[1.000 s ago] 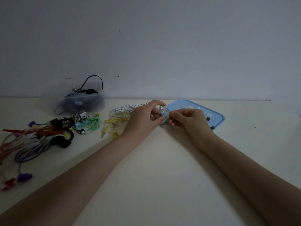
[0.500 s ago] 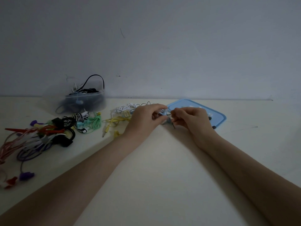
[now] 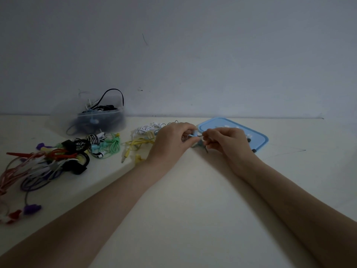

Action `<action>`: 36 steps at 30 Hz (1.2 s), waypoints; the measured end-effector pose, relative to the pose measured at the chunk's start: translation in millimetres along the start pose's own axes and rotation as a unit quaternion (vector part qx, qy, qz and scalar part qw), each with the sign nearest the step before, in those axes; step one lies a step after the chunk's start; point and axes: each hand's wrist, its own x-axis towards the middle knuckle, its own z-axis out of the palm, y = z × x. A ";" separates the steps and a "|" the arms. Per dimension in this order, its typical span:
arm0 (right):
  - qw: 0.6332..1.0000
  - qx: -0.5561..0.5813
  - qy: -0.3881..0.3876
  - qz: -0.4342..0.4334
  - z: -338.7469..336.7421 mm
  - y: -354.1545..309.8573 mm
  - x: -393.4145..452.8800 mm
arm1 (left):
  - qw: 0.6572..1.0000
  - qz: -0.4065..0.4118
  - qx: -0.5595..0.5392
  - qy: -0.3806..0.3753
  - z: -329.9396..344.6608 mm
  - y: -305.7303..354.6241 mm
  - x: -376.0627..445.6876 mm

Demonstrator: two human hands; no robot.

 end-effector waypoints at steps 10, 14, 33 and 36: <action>1.000 0.001 0.004 0.002 0.4 -1.4 -0.5 | 1.000 0.007 -0.004 0.011 -0.7 1.4 0.4; 1.000 0.004 0.004 0.001 1.1 -1.9 -0.1 | 1.000 -0.002 -0.005 0.011 0.9 -0.8 0.6; 1.000 0.024 0.015 -0.003 -0.6 -5.7 -0.7 | 0.995 -0.002 -0.037 -0.096 -6.5 7.2 4.3; 0.999 0.020 0.047 -0.014 -5.5 -12.1 3.1 | 0.969 0.006 -0.034 -0.245 -16.8 9.3 5.7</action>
